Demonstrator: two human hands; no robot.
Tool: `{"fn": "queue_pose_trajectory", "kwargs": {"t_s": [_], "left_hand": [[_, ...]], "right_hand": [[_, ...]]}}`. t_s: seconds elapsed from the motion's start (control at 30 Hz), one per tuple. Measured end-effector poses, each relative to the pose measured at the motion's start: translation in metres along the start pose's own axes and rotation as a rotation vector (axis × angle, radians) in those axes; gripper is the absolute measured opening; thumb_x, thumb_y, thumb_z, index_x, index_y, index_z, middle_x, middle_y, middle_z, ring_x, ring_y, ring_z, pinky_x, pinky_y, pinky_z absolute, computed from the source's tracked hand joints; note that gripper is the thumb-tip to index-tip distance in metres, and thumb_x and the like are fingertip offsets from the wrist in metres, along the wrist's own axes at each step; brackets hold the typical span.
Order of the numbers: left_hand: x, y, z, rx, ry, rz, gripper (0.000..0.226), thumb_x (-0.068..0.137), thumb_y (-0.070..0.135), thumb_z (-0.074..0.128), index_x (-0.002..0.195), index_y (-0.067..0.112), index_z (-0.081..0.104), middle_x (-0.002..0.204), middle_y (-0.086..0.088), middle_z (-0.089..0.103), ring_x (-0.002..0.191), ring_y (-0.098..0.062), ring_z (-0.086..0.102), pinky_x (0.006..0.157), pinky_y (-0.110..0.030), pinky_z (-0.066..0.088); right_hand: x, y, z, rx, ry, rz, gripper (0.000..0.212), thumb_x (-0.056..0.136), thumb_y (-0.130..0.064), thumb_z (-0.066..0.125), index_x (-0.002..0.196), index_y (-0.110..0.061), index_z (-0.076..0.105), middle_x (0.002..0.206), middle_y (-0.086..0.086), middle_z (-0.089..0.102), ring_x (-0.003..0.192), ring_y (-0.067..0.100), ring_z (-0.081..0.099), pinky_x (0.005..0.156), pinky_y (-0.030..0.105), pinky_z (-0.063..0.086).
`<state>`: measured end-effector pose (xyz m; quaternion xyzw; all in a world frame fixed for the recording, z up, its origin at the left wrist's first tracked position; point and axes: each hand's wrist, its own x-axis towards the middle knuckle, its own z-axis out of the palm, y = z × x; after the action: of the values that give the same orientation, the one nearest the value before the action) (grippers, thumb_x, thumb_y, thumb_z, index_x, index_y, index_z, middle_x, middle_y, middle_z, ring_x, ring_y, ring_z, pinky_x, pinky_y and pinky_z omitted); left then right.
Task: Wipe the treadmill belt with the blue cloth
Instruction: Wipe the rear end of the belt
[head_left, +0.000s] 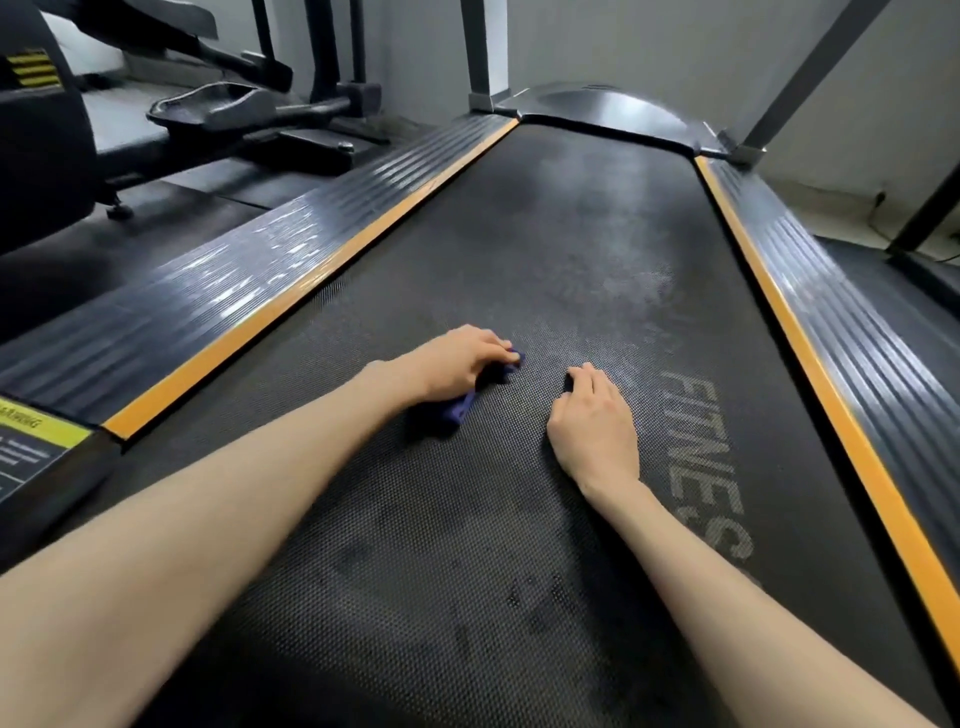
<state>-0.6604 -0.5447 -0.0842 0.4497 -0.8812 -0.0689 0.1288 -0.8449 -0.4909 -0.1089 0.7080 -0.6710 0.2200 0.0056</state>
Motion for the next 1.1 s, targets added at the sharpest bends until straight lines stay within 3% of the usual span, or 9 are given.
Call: {"fn": "queue_pose_trajectory", "kwargs": {"t_s": [0.1,0.17,0.27,0.43,0.63,0.77,0.83,0.97,1.1], "left_hand": [[0.002,-0.034,-0.011,0.156,0.098,-0.476,0.040,0.086,0.001,0.045,0.124,0.006,0.056,0.125,-0.017,0.054,0.114,-0.033,0.050,0.099,-0.037,0.037],[-0.004,-0.040,-0.016,0.198,0.076,-0.564,0.038,0.085,0.003,0.045,0.121,0.006,0.057,0.122,-0.018,0.054,0.111,-0.035,0.051,0.096,-0.038,0.039],[-0.015,-0.024,-0.014,0.082,0.076,-0.385,0.040,0.084,0.005,0.043,0.121,0.007,0.058,0.125,-0.013,0.056,0.117,-0.031,0.048,0.101,-0.035,0.034],[-0.048,0.041,-0.012,-0.177,0.016,-0.196,0.044,0.087,-0.005,0.043,0.124,0.011,0.059,0.134,-0.003,0.053,0.128,-0.015,0.041,0.098,-0.009,0.019],[-0.116,0.033,-0.036,-0.247,0.153,-0.401,0.047,0.098,0.026,0.038,0.144,0.017,0.032,0.152,-0.002,0.027,0.140,-0.016,0.025,0.116,-0.040,0.014],[-0.174,0.007,-0.076,-0.213,0.145,-0.499,0.037,0.097,0.019,0.043,0.133,0.016,0.049,0.144,-0.002,0.042,0.131,-0.015,0.040,0.106,-0.022,0.023],[-0.197,-0.004,-0.086,-0.133,0.087,-0.592,0.032,0.096,0.015,0.042,0.124,0.016,0.058,0.134,-0.001,0.054,0.121,-0.016,0.049,0.099,-0.021,0.031],[-0.233,-0.014,-0.099,-0.158,0.076,-0.681,0.040,0.093,0.003,0.040,0.129,0.015,0.052,0.127,-0.003,0.058,0.115,-0.017,0.054,0.094,-0.019,0.035],[-0.271,-0.014,-0.110,-0.092,-0.040,-0.597,0.047,0.081,-0.008,0.041,0.102,0.021,0.071,0.108,0.004,0.068,0.096,-0.009,0.059,0.087,-0.015,0.039]], "right_hand": [[-0.002,-0.001,-0.003,0.037,-0.002,0.001,0.041,0.095,-0.017,0.037,0.133,-0.005,0.043,0.144,0.013,0.040,0.135,0.025,0.033,0.112,0.033,0.022],[-0.002,-0.001,-0.003,0.045,0.006,0.006,0.041,0.095,-0.017,0.037,0.134,-0.005,0.043,0.144,0.012,0.040,0.134,0.024,0.034,0.111,0.032,0.021],[0.001,0.000,-0.001,0.048,0.025,0.027,0.039,0.094,-0.018,0.039,0.131,-0.007,0.046,0.138,0.010,0.046,0.128,0.023,0.039,0.107,0.031,0.023],[0.004,0.001,-0.005,0.062,0.022,0.041,0.035,0.092,-0.018,0.041,0.123,-0.007,0.050,0.127,0.010,0.052,0.118,0.026,0.044,0.100,0.034,0.029],[-0.008,-0.030,-0.022,0.169,0.112,-0.142,0.041,0.082,0.004,0.047,0.122,-0.004,0.055,0.128,0.014,0.053,0.117,0.033,0.049,0.101,0.041,0.033],[-0.017,-0.119,-0.021,0.461,-0.343,-0.333,0.041,0.096,-0.024,0.045,0.137,-0.016,0.043,0.139,0.007,0.042,0.127,0.022,0.040,0.108,0.031,0.027],[-0.023,-0.151,-0.004,0.333,-0.500,-0.377,0.049,0.097,-0.035,0.044,0.142,-0.016,0.036,0.147,0.009,0.033,0.136,0.025,0.028,0.113,0.033,0.018],[0.002,-0.160,0.026,0.241,-0.336,-0.388,0.047,0.094,-0.012,0.046,0.140,-0.010,0.038,0.143,0.016,0.036,0.132,0.029,0.033,0.108,0.026,0.020],[0.035,-0.181,0.033,0.283,-0.276,-0.264,0.041,0.095,-0.009,0.044,0.135,-0.012,0.048,0.140,0.013,0.045,0.129,0.029,0.041,0.102,0.029,0.030]]}}
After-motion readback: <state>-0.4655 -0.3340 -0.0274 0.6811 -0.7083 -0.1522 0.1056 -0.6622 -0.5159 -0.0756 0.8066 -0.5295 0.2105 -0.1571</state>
